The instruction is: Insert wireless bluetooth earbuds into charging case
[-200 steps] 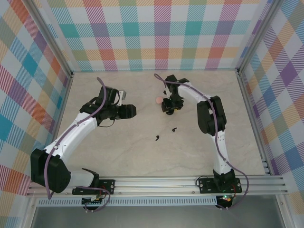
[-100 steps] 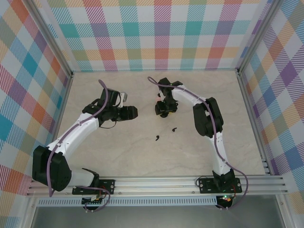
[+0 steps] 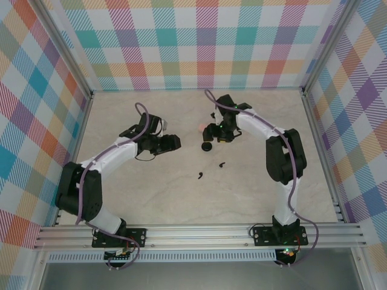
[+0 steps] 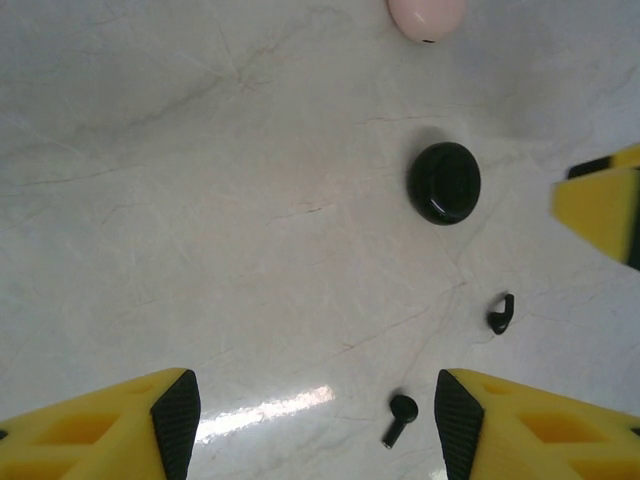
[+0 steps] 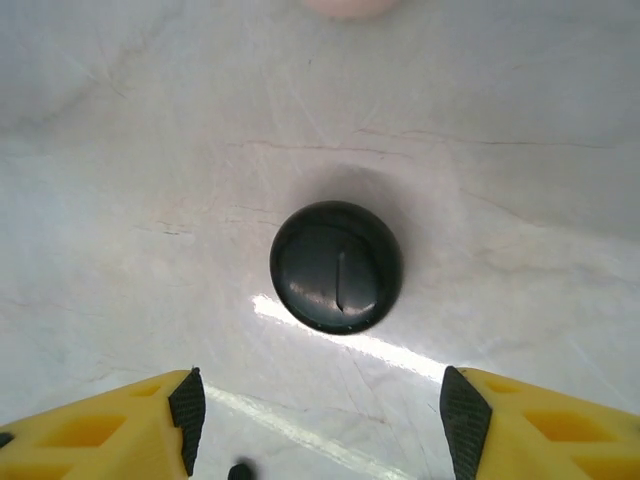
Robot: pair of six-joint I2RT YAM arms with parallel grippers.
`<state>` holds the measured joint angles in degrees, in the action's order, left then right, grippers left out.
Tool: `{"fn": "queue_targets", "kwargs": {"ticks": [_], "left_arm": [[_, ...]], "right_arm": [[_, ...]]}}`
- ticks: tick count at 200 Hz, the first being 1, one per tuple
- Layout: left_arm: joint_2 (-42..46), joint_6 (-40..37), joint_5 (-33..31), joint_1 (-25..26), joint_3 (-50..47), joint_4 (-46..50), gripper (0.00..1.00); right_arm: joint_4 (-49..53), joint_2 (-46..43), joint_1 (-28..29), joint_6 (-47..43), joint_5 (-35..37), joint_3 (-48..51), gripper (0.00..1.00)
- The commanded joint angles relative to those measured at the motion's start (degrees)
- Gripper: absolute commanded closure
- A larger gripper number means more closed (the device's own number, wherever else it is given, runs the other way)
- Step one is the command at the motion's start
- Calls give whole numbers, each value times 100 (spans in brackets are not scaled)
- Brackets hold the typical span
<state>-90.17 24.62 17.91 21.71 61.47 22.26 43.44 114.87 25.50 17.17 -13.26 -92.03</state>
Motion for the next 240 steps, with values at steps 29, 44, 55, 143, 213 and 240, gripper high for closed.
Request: {"fn": "queue_targets", "kwargs": {"ticks": [29, 44, 55, 143, 213, 240], "left_arm": [[-1161, -222, 629, 35, 1068, -270, 41], [-1566, -238, 776, 35, 1367, -285, 46], [-1882, -197, 840, 43, 1629, -271, 50], [-3495, -13, 988, 453, 3117, 44, 74], [-3845, -54, 965, 569, 3393, 285, 79], [-3835, -121, 883, 575, 3364, 441, 80]], "right_arm": [[-396, -321, -115, 215, -564, 702, 45], [-442, -273, -115, 318, -520, 788, 52], [-496, -241, -115, 371, -563, 839, 57], [-467, 304, -102, 699, -397, 730, 77], [-486, 622, -111, 763, -400, 547, 78], [-459, 742, -106, 770, -397, 434, 78]]}}
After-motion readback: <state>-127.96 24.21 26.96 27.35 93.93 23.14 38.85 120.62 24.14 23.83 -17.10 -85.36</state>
